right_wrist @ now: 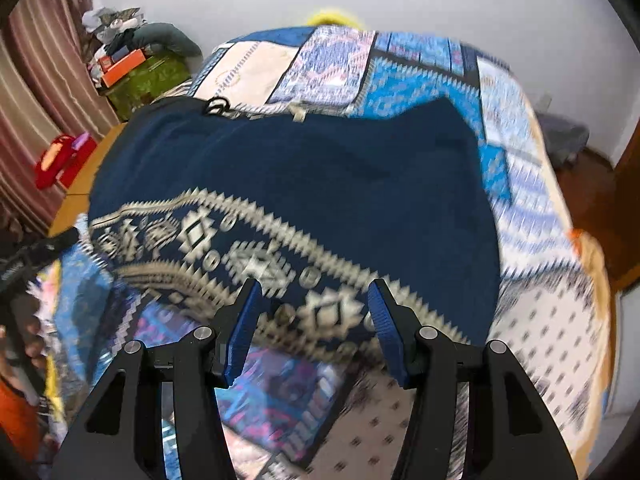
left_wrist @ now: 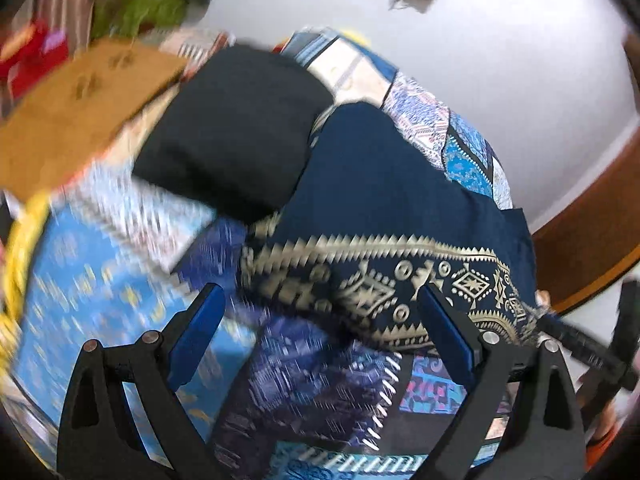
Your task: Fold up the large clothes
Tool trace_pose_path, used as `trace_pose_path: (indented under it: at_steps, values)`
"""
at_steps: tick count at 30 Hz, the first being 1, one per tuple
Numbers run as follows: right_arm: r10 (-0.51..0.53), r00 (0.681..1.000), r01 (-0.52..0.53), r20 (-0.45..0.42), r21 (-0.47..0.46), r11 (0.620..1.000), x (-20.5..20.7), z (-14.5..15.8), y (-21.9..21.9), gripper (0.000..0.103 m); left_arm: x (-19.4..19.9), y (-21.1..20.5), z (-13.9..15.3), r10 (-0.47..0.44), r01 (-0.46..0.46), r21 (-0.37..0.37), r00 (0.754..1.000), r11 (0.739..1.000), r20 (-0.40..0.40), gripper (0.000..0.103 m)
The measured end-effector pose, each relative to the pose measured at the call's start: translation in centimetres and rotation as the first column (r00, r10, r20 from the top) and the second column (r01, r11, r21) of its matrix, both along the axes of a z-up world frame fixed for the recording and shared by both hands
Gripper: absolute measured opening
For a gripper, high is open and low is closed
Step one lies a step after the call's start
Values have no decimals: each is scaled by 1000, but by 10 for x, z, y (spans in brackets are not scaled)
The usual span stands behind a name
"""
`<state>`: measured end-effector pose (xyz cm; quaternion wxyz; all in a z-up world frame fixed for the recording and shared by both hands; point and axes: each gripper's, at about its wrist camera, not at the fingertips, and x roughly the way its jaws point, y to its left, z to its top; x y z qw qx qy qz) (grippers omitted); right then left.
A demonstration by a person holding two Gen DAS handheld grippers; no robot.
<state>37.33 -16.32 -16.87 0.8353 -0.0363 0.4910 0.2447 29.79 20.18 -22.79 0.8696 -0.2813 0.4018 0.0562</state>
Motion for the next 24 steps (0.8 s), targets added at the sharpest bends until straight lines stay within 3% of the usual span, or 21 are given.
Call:
trace_pose_path:
  at_steps: [2,5,11,13,16,19,24]
  values:
    - [-10,1000,10,-10,13,1000,-6,-3,-1,51,2,7,-15,12,-14,-111,1000,994,-14,97]
    - [-21,1000,21,-23,15,1000,-9,-7,-3,51,10,15,-36,18,-19,-276,1000,961,-5,96]
    - [-49,997,51,-54,42,998,-9,-10,-6,51,32,20,-60,75,-67,-377,997,924,5,96]
    - [-52,997,55,-59,44,998,-8,-11,-6,51,38,19,-60,85,-73,-369,996,927,18,96]
    - [-55,997,58,-58,40,998,-6,-10,-4,51,47,14,-54,81,-63,-300,995,952,49,88]
    - [-52,998,53,-43,33,998,-7,-9,-1,51,52,7,-50,77,-53,-279,994,959,77,61]
    - [-45,998,46,-36,29,999,-8,-7,4,51,49,-12,-28,85,-70,-153,992,986,93,32]
